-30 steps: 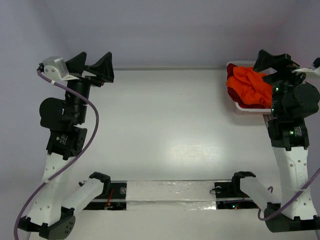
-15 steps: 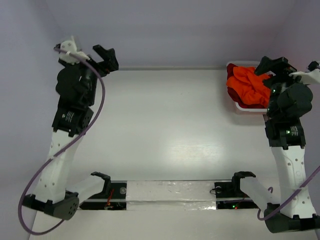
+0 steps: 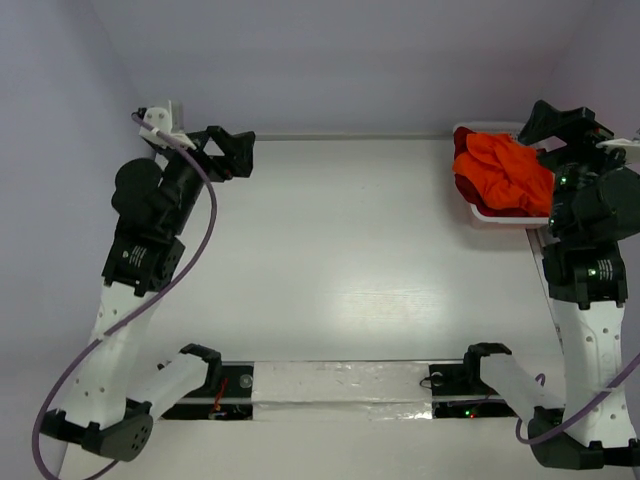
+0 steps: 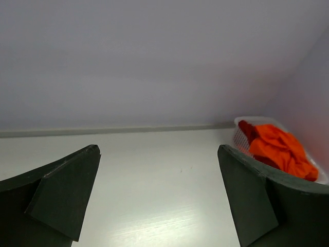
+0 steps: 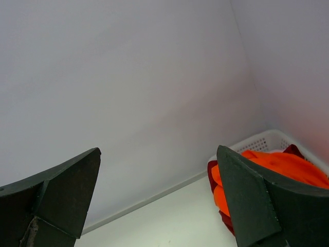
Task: Fold and stack the t-shirts
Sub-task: Grab crumpled tshirt from bin with the right arm
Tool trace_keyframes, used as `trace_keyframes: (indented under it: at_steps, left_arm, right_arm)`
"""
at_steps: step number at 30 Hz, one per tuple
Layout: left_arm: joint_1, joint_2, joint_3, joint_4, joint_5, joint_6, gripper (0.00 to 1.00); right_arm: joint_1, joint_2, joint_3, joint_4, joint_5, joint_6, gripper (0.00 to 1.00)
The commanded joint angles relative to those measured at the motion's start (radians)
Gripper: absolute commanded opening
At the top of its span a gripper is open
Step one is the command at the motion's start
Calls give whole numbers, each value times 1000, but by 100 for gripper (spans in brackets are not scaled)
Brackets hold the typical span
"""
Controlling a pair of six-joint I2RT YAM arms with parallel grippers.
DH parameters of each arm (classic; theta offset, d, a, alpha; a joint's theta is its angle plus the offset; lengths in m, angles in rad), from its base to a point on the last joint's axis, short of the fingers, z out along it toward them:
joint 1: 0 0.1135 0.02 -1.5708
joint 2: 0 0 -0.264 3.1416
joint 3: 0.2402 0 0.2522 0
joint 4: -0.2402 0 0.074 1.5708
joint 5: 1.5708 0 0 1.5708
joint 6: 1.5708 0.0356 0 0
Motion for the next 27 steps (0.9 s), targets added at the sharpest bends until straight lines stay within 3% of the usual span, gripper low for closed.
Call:
trace_keyframes:
  at_steps: [1, 4, 8, 10, 13, 15, 19, 24, 27]
  left_arm:
    - [0, -87, -79, 220, -6, -62, 99]
    - [0, -150, -153, 280, -138, -196, 99]
    - [0, -194, -184, 315, -46, -251, 99]
    - [0, -179, -145, 250, -54, -283, 99]
    - [0, -126, -46, 158, 70, -135, 99]
    - [0, -137, -74, 212, 110, -100, 99]
    - [0, -167, -150, 285, 2, -119, 99]
    - [0, -38, -15, 74, -239, -98, 99]
    - [0, 9, -22, 58, -384, -98, 99]
  right_arm:
    - [2, -4, 7, 29, -49, -1, 100]
    - [2, 5, 24, 15, -40, -4, 100]
    - [2, 6, 24, 20, -39, -4, 100]
    - [2, 8, 24, 21, -35, 0, 100]
    - [2, 22, 25, 17, -7, 3, 100]
    - [2, 40, 28, 20, 19, -1, 100]
    - [2, 175, 111, -94, 188, -21, 100]
    - [2, 463, 272, -297, 284, 14, 99]
    - [2, 672, 425, -420, 269, 32, 100]
